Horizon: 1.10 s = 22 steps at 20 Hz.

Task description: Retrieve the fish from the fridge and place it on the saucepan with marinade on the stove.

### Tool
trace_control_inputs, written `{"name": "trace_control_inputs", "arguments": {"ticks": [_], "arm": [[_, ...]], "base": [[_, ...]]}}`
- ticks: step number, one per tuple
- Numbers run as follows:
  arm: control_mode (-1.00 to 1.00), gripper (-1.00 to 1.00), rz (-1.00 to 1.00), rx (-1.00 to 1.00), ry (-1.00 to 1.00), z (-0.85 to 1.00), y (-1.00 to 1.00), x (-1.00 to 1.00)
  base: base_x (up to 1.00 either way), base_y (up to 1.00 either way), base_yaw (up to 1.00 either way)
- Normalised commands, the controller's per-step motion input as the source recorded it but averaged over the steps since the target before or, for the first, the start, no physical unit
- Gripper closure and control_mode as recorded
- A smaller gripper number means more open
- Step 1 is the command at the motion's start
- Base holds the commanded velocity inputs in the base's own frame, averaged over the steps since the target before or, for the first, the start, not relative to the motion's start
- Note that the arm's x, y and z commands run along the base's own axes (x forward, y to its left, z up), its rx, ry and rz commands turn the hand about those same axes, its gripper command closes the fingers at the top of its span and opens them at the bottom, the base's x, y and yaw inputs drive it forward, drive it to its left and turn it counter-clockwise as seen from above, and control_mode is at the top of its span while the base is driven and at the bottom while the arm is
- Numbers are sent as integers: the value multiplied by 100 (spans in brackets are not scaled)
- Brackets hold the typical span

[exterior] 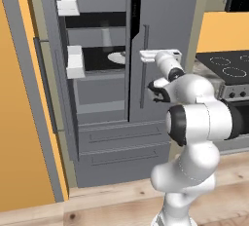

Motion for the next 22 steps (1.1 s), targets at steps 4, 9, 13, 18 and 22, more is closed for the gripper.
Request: {"name": "trace_control_inputs", "arguments": {"ticks": [4, 9, 13, 18, 22], "arm": [[-100, -100, 0, 0, 0, 2, 17, 11], [-100, -100, 0, 0, 0, 10, 0, 30], [-100, -100, 0, 0, 0, 18, -8, 27], [-100, -100, 0, 0, 0, 17, -25, 13], [-100, -100, 0, 0, 0, 16, -34, 15]], "base": [[0, 0, 0], [0, 0, 0], [0, 0, 0], [0, 0, 0], [0, 0, 0]]}}
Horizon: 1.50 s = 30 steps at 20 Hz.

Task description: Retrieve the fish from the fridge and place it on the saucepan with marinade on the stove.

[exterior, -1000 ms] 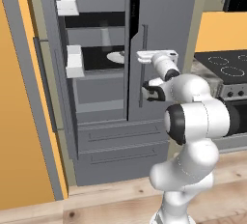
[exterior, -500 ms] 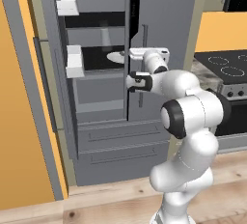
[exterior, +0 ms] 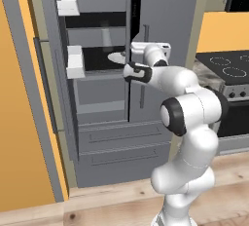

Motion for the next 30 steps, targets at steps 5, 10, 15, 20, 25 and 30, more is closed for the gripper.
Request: {"name": "trace_control_inputs", "arguments": {"ticks": [5, 10, 15, 20, 25, 30], "arm": [[-100, -100, 1, 0, 0, 2, -31, 31], [-100, -100, 1, 0, 0, 0, -18, 32], [-100, -100, 3, 0, 0, 0, -3, 36], [-100, -100, 6, 0, 0, 0, 0, 38], [-100, -100, 6, 0, 0, 0, -9, 37], [-100, -100, 2, 0, 0, -2, -24, 15]], "base": [[0, 0, 0], [0, 0, 0], [0, 0, 0], [0, 0, 0], [0, 0, 0], [0, 0, 0]]}}
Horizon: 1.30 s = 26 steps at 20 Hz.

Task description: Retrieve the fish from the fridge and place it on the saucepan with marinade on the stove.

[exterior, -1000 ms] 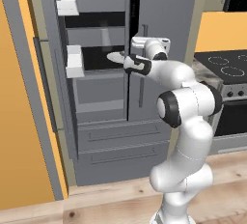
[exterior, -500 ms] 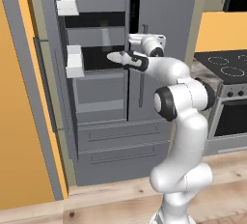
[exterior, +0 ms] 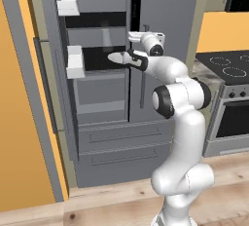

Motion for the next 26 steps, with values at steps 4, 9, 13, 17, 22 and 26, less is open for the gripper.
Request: {"name": "trace_control_inputs", "arguments": {"ticks": [4, 9, 13, 17, 22, 26], "arm": [[-100, -100, 0, 0, 0, 0, -27, 11], [-100, -100, 0, 0, 0, 0, -26, 14], [-100, -100, 0, 0, 0, -3, -20, 20], [-100, -100, 0, 0, 0, -10, -13, 18], [-100, -100, 0, 0, 0, -7, -6, 21], [-100, -100, 0, 0, 0, -9, -2, 24]], "base": [[0, 0, 0], [0, 0, 0], [0, 0, 0], [0, 0, 0], [0, 0, 0], [0, 0, 0]]}}
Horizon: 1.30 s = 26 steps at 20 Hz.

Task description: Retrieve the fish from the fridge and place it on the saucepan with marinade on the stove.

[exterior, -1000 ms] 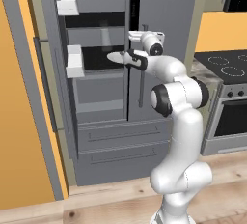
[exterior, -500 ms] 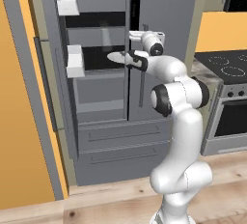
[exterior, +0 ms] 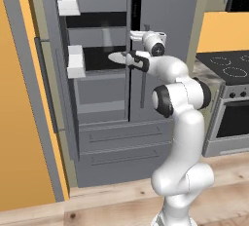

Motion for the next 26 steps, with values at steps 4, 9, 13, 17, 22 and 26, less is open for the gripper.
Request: {"name": "trace_control_inputs", "arguments": {"ticks": [4, 9, 13, 17, 22, 26], "arm": [[-100, -100, 0, 0, 0, -6, -2, 25], [-100, -100, 0, 0, 0, -2, 0, 17], [-100, 100, 0, 0, 0, 0, 0, 0], [-100, 100, 0, 0, 0, 0, 0, 0], [-100, 100, 0, 0, 0, 0, -11, -13], [-100, 100, 0, 0, 0, 0, -35, -41]], "base": [[0, 0, 0], [0, 0, 0], [0, 0, 0], [0, 0, 0], [0, 0, 0], [0, 0, 0]]}}
